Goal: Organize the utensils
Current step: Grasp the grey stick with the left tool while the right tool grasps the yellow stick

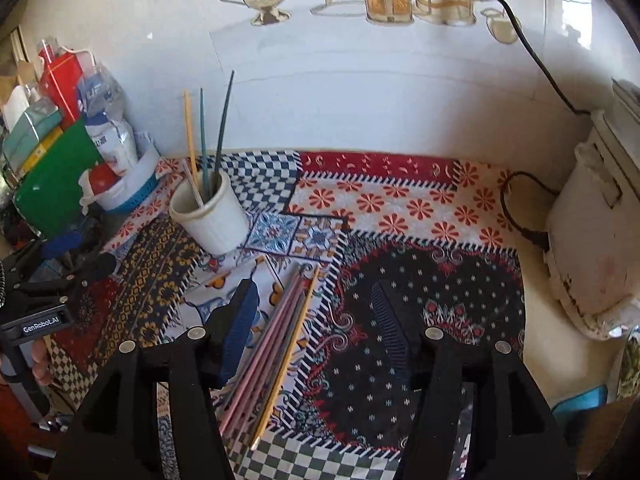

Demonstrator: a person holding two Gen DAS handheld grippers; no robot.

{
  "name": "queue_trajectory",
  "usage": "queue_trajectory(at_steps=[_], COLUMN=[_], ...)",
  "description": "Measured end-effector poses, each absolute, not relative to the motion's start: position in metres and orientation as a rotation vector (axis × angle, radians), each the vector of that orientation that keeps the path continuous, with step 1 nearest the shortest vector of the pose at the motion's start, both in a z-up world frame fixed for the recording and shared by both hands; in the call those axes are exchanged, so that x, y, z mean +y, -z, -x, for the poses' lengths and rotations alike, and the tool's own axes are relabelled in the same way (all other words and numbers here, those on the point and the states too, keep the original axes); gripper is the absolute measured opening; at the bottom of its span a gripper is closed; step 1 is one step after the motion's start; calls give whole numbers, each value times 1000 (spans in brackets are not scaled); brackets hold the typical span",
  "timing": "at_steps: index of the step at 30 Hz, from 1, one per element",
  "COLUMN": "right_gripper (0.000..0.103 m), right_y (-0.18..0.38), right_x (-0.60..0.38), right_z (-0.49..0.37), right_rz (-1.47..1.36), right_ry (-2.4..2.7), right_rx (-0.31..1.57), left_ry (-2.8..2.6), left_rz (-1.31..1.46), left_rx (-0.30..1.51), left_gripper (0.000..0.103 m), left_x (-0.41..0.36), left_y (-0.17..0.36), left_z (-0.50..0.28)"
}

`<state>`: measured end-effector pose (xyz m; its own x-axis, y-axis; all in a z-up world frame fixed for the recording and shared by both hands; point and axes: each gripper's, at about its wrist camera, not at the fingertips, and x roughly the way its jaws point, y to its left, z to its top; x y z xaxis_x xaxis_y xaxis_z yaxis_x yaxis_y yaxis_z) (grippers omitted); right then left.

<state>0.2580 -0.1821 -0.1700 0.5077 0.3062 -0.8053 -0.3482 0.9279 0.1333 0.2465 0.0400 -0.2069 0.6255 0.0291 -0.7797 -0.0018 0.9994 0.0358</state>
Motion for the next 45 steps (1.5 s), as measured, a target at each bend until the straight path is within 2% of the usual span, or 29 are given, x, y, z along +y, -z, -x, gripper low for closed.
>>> queue_trajectory(at_steps=[6,10,21,25,27,31,33,35,45], right_gripper=[56,56,56,54,41,27,19,17,15], right_y=[228,260,296,296,297,296,295,292,291], right_x=[-176,-171,-156,-159,-165,-178,-183,-187,-192], right_z=[-234,-224,-213,-211,-211,-213,-216,-220,-240], right_rz=[116,114,167,196,209,230,218,188,138], right_ry=[-370,-373,-380,-377,-359,-349,-352,-354,-378], right_rx=[1090,1162,1221,1188,1186,1190,1200,1214,1238], left_ry=[44,51,103,158,187,243,257,272,287], left_rz=[76,87,26,1,-5,-4,-4,11,52], left_rx=[1004,1073,1156,1188,1204,1218,1225,1251,1255], left_gripper=[88,83,76,63,57,52,45,32,27], left_x=[32,27,4,-8,-15,-28,-34,-37,-43], left_y=[244,265,300,310,315,320,322,327,325], left_z=[-239,-236,-234,-242,-248,-260,-267,-276,-318])
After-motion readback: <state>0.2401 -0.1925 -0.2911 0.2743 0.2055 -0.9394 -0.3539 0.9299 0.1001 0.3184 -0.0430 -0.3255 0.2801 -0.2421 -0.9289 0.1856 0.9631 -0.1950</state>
